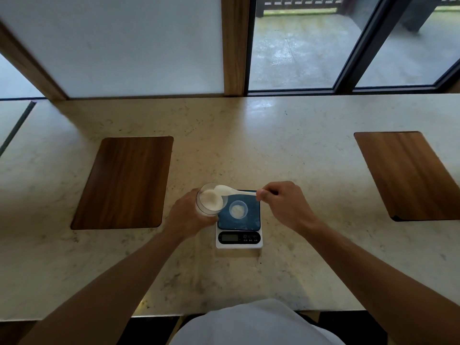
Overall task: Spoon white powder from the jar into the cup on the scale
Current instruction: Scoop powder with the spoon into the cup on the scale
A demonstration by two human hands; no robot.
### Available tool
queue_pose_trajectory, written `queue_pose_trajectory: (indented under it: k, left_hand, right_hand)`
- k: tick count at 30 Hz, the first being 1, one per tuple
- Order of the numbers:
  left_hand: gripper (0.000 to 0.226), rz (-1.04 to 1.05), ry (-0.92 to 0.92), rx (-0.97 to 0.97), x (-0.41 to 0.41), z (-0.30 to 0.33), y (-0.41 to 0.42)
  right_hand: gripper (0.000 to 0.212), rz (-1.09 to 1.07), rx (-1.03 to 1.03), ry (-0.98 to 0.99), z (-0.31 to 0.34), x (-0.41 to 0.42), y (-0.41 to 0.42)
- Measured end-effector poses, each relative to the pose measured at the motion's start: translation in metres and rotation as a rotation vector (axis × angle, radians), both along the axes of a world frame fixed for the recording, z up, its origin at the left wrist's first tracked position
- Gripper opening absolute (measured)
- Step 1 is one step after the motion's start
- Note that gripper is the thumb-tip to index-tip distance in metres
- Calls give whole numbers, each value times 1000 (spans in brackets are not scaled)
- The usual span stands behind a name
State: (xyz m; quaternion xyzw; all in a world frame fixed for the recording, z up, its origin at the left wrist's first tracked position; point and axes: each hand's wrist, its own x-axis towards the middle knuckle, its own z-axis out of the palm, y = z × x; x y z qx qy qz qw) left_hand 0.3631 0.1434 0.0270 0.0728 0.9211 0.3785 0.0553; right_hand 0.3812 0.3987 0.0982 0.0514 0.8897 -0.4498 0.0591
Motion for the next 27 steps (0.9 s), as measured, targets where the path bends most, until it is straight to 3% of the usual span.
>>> queue_pose_trajectory:
  k: [7, 27]
  left_hand:
    - [77, 85, -18, -8, 5, -5, -13]
    - [82, 58, -20, -67, 9, -15, -23]
  right_hand:
    - [23, -32, 39, 1, -6, 3, 13]
    - [23, -89, 157, -137, -63, 14, 14]
